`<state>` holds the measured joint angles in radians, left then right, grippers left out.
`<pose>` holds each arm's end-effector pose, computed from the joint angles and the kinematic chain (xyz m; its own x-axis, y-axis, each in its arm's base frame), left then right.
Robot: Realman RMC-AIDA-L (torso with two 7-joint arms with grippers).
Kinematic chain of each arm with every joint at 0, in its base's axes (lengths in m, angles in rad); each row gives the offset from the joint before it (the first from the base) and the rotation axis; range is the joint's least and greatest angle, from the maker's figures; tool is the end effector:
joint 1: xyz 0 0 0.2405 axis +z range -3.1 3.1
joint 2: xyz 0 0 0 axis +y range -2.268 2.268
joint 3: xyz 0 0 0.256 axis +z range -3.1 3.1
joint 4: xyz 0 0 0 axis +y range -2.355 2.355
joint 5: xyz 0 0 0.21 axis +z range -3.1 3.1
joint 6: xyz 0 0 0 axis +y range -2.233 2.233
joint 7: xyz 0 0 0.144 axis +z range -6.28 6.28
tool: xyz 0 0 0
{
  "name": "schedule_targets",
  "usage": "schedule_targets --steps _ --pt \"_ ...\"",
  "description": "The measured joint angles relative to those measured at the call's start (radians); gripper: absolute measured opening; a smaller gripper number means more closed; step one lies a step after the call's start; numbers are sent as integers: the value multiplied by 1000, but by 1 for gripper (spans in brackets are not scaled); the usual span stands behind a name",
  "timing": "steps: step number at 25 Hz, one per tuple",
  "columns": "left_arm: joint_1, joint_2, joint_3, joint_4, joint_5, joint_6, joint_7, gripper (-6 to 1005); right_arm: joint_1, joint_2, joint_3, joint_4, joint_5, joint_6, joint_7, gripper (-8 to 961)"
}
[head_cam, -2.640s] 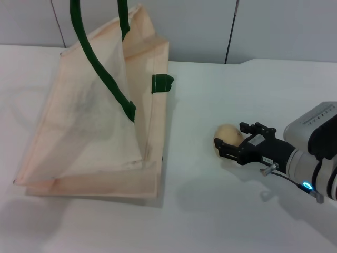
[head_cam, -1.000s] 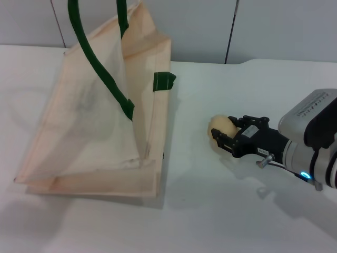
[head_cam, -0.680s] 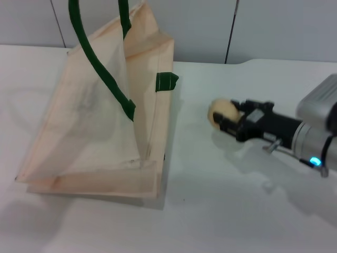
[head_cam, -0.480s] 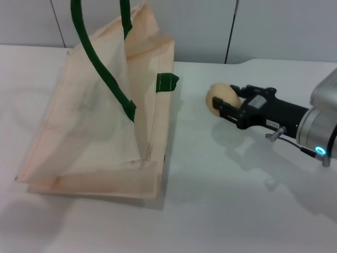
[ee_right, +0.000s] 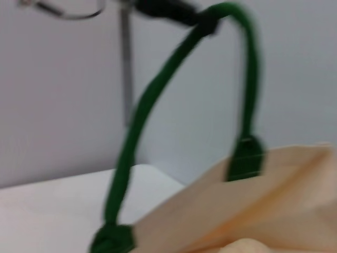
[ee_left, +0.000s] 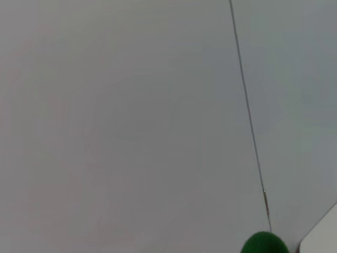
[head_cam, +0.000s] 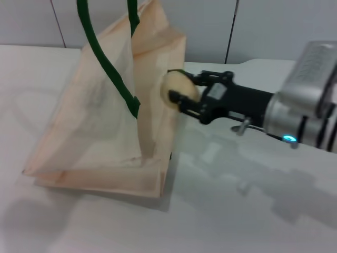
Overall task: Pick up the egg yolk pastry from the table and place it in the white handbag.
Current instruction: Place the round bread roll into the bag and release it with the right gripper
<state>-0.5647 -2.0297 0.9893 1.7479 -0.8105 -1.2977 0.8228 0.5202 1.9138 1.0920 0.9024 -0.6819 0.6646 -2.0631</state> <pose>-0.1077 0.3925 0.1585 0.9313 0.1752 0.3194 0.3598 -0.5795 -0.7312 0.1564 0.3631 -0.0702 0.8451 -0.0558 -0.5317 -0.2940 -0.8792 -0.3750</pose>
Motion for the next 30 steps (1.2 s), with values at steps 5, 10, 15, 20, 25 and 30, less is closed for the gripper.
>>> schedule_targets --steps 5,10,15,20,25,30 --pt "-11 -2 3 7 -11 0 -2 121 84 40 16 -80 -50 17 -14 489" --pt "-14 -3 12 7 -40 0 -2 121 149 73 44 -167 -53 47 -55 488" --pt "-14 -3 39 4 -51 0 -2 121 176 94 71 -215 -54 78 -85 487" --pt "-12 -3 41 -1 -51 0 -2 122 181 98 72 -218 -55 85 -96 482" --pt "-11 -3 43 -2 -54 0 -2 122 191 101 69 -233 -55 87 -104 479" --pt "-9 -3 44 -2 -54 0 -2 121 196 104 72 -248 -54 87 -105 477"
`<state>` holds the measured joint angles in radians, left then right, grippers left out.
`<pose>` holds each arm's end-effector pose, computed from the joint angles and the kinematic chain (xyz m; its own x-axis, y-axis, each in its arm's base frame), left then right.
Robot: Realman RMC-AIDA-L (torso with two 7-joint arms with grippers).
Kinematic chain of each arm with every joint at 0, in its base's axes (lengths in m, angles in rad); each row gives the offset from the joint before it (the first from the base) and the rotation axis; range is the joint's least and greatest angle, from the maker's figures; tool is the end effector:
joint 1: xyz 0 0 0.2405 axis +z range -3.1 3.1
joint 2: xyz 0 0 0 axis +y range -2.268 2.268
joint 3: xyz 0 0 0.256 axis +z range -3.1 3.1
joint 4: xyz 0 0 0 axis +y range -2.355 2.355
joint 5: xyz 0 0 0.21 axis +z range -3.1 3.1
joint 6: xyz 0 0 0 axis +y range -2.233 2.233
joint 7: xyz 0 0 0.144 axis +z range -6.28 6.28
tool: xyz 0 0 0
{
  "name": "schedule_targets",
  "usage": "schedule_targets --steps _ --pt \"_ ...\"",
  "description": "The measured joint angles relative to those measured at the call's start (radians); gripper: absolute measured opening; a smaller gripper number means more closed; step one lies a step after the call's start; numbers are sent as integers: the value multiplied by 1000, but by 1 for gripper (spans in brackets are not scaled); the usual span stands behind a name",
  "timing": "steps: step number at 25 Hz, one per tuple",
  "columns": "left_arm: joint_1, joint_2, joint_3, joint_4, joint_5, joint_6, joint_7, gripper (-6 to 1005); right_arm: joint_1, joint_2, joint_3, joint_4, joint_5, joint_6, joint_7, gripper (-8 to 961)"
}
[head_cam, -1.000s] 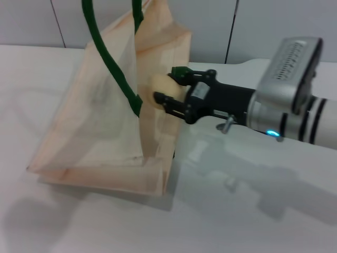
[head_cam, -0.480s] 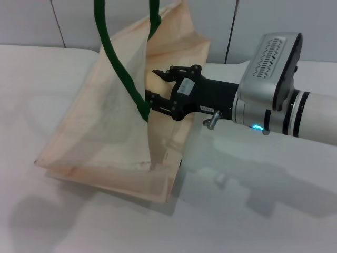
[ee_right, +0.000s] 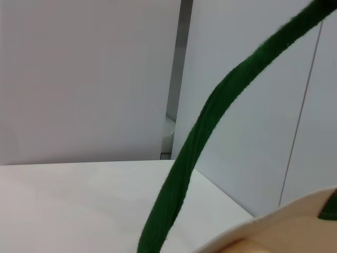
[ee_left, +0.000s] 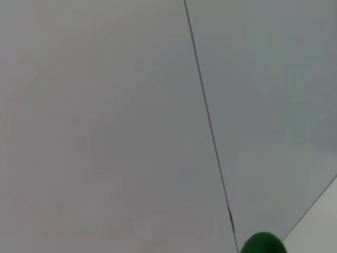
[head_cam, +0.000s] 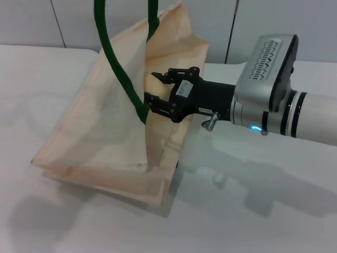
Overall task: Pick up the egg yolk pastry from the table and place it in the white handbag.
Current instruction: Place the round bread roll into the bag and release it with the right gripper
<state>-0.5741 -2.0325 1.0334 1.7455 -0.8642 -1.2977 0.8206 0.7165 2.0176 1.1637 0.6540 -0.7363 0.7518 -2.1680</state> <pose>-0.0917 0.3903 0.1446 0.9324 0.1425 0.3320 0.3428 -0.6395 -0.6882 0.1288 0.3814 -0.1029 0.8782 0.0417 -0.4764 -0.1551 -0.9176 -0.3661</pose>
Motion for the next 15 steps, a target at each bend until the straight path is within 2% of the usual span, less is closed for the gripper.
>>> schedule_targets --steps 8,15 --pt "2 0 11 0 0 0 -1 121 51 1 -23 -58 1 21 -1 474" --pt "2 0 11 0 1 0 -1 121 60 2 -12 -86 12 33 9 471"
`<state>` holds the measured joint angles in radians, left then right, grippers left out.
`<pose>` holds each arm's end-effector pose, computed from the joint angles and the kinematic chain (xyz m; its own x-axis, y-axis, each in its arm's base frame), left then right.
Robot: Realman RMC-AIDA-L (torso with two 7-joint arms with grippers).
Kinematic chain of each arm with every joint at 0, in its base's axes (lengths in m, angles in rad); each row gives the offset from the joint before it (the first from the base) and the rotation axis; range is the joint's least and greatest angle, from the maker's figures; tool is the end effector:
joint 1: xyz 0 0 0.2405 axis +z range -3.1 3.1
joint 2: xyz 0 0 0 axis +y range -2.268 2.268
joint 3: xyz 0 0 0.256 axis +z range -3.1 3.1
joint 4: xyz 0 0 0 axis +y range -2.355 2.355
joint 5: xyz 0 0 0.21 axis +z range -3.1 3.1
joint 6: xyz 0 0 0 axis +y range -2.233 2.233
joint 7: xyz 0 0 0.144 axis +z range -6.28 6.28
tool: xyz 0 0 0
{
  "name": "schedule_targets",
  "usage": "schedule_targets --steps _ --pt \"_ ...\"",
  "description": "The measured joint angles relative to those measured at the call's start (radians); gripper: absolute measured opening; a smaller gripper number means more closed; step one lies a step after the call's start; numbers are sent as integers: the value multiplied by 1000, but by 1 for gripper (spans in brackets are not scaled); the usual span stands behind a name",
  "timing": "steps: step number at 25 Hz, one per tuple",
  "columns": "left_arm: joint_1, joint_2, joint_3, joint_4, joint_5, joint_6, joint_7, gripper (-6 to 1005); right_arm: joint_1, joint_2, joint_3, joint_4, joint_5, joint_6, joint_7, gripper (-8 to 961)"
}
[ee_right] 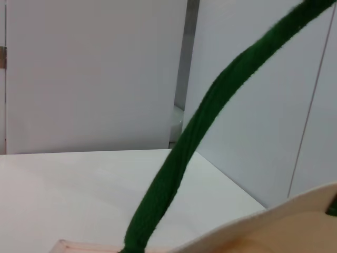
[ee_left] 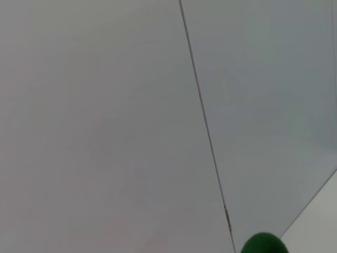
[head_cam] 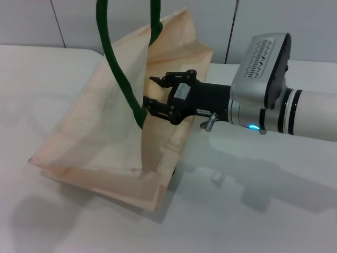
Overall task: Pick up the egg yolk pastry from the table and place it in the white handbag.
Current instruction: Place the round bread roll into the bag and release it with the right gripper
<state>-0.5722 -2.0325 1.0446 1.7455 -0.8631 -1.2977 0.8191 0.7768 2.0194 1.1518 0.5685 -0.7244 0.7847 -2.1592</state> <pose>-0.0911 0.3898 0.1418 0.9344 0.1437 0.3261 0.3383 -0.6456 -0.6847 0.1294 0.3860 -0.1073 0.8899 0.0257 -0.4555 -0.1461 -0.9298 -0.3379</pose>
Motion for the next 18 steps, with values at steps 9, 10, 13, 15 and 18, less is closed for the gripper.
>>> schedule_targets --steps 9,10,13,15,18 --pt "0 0 0 0 0 0 -1 122 2 -1 13 -6 0 -5 10 508" --pt "0 0 0 0 0 0 -1 122 3 -1 13 -8 0 -5 12 518" --pt "0 0 0 1 0 0 -5 122 10 -1 13 -11 0 -5 21 551" --pt "0 0 0 1 0 0 -6 122 14 -1 13 -12 -1 -5 26 573" --pt "-1 0 0 1 0 0 -7 122 19 -1 9 -12 -6 -3 29 629"
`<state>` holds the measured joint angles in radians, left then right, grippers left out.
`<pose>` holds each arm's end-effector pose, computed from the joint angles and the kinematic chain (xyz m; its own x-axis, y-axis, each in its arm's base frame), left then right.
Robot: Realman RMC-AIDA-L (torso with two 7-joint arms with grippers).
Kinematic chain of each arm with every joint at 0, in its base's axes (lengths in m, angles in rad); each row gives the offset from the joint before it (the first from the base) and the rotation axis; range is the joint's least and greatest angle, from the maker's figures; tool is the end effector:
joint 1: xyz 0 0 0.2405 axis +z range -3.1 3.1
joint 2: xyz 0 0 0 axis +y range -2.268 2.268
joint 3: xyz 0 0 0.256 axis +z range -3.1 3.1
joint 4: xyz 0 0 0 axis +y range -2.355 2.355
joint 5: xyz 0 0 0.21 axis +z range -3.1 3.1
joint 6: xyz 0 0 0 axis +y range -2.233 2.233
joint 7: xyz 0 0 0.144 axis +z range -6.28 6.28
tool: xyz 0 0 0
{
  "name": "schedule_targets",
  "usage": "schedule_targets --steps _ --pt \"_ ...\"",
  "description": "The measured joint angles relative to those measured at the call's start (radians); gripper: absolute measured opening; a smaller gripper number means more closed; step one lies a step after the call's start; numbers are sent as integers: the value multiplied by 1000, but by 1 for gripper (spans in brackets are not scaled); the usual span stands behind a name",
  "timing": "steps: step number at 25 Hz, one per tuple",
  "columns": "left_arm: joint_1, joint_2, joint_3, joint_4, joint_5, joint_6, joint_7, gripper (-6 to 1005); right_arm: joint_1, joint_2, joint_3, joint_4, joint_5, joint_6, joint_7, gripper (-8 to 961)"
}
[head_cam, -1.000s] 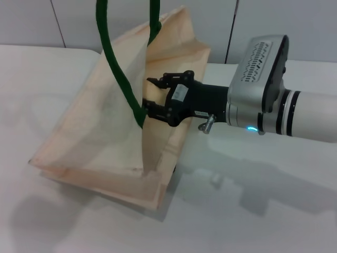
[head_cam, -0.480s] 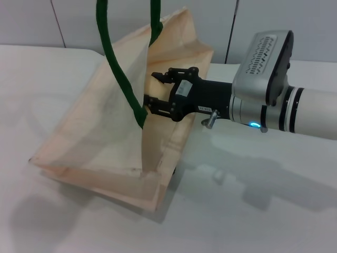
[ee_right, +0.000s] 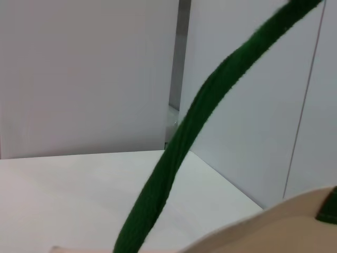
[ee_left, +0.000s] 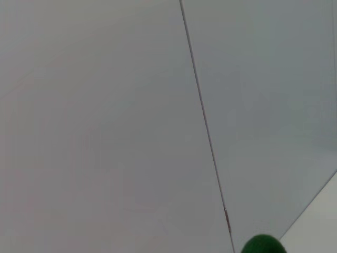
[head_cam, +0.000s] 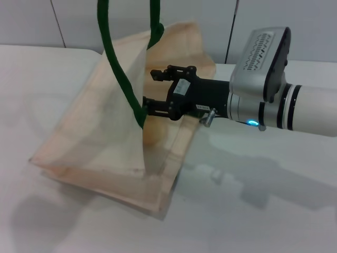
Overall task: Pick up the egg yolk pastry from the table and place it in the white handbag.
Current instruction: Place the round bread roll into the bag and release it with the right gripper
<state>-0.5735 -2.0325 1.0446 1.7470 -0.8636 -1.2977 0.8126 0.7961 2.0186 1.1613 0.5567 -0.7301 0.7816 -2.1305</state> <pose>-0.0903 0.3898 0.1420 0.9325 0.1451 0.3307 0.3426 -0.6451 -0.6830 0.1260 0.3907 -0.1060 0.8887 0.0088 -0.4585 -0.1627 -0.9287 -0.3333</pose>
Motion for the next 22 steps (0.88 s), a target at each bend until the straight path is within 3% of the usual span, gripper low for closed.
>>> schedule_targets --steps 13,16,22 --pt "6 0 -6 3 5 0 -3 121 -16 -4 29 0 1 -11 8 815" --pt "11 0 -8 1 8 0 -2 121 -39 -19 64 -1 -5 -45 11 817" --pt "25 0 -11 -1 10 4 2 122 -94 -72 119 9 -5 -44 39 807"
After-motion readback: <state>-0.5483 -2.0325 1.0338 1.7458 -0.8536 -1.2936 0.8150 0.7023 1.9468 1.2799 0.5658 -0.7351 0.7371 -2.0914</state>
